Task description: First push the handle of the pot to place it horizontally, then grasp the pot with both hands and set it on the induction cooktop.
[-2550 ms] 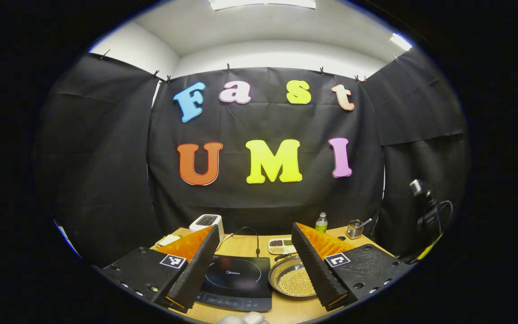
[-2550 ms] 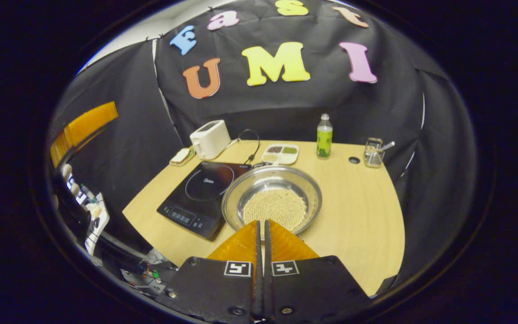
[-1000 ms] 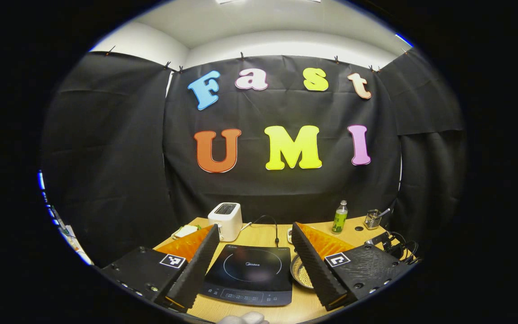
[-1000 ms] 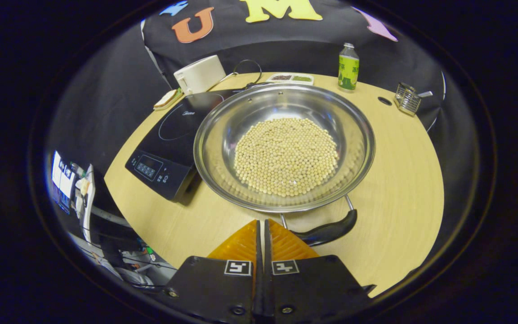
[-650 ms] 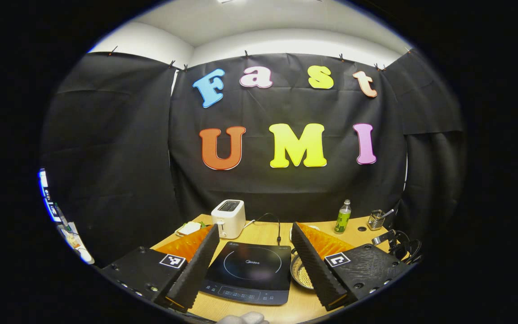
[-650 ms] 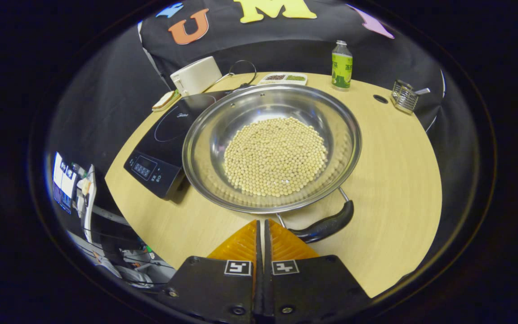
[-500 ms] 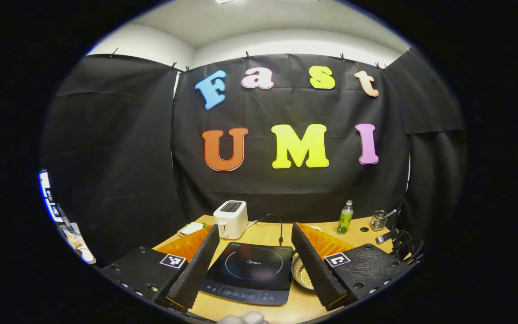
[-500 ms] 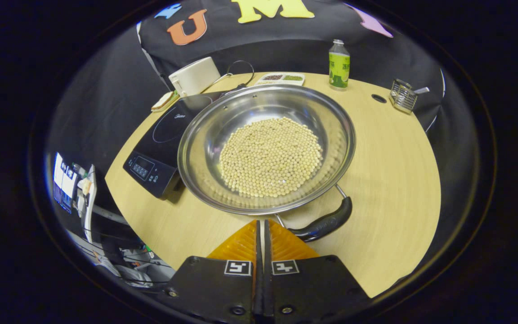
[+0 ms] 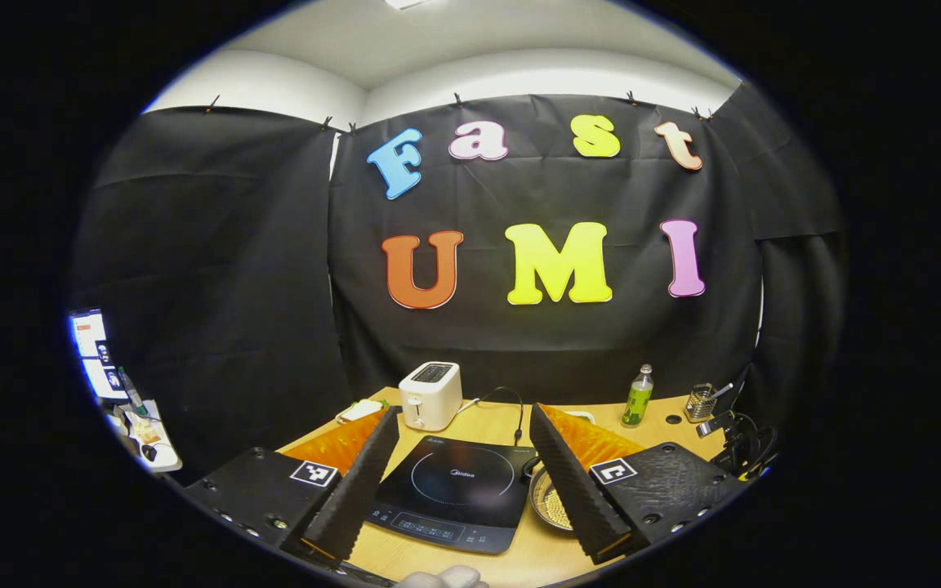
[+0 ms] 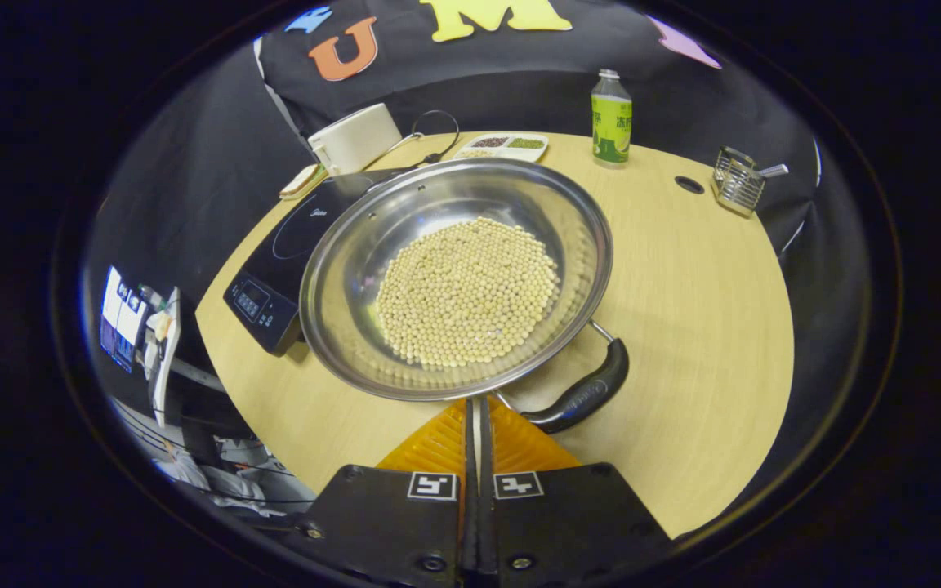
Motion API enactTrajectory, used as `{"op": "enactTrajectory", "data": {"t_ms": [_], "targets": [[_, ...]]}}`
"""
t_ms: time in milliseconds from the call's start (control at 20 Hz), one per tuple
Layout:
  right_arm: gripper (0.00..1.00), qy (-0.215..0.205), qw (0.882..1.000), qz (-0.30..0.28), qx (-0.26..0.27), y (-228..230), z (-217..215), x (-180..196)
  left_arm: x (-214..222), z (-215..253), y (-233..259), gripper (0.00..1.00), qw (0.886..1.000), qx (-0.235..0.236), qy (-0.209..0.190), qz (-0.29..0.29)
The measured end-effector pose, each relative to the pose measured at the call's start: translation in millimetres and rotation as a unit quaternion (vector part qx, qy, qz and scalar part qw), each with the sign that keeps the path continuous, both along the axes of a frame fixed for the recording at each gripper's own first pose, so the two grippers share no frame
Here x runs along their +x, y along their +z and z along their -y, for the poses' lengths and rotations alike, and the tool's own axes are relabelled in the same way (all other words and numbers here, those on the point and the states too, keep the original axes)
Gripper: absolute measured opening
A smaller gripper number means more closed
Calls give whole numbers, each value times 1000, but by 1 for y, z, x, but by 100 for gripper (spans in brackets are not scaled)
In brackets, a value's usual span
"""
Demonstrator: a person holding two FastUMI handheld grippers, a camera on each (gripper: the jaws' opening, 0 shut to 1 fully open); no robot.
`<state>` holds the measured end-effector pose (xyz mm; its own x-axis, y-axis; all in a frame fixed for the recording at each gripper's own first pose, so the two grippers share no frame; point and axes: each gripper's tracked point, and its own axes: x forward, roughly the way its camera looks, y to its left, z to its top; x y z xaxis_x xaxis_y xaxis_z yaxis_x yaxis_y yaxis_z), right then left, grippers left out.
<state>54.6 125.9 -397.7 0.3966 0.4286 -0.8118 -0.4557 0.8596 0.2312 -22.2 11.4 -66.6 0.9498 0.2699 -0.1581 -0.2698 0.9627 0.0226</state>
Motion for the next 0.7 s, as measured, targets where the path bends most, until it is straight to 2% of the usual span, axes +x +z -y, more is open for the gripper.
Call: {"op": "enactTrajectory", "data": {"t_ms": [400, 550, 600, 650, 700], "targets": [[4, 59, 998, 11, -3, 0, 31, 26, -6, 30, 1, 96, 999, -2, 37, -3], [4, 68, 997, 18, -11, 0, 44, 39, -10, 42, 2, 96, 999, -1, 50, 3], [0, 70, 997, 20, -12, 0, 47, 43, -10, 45, 0, 96, 998, -1, 55, 4], [4, 72, 997, 20, -13, 0, 50, 47, -12, 48, 0, 96, 998, -3, 59, 4], [4, 75, 997, 21, -14, 0, 53, 49, -14, 50, 0, 100, 998, -4, 64, 5]]}}
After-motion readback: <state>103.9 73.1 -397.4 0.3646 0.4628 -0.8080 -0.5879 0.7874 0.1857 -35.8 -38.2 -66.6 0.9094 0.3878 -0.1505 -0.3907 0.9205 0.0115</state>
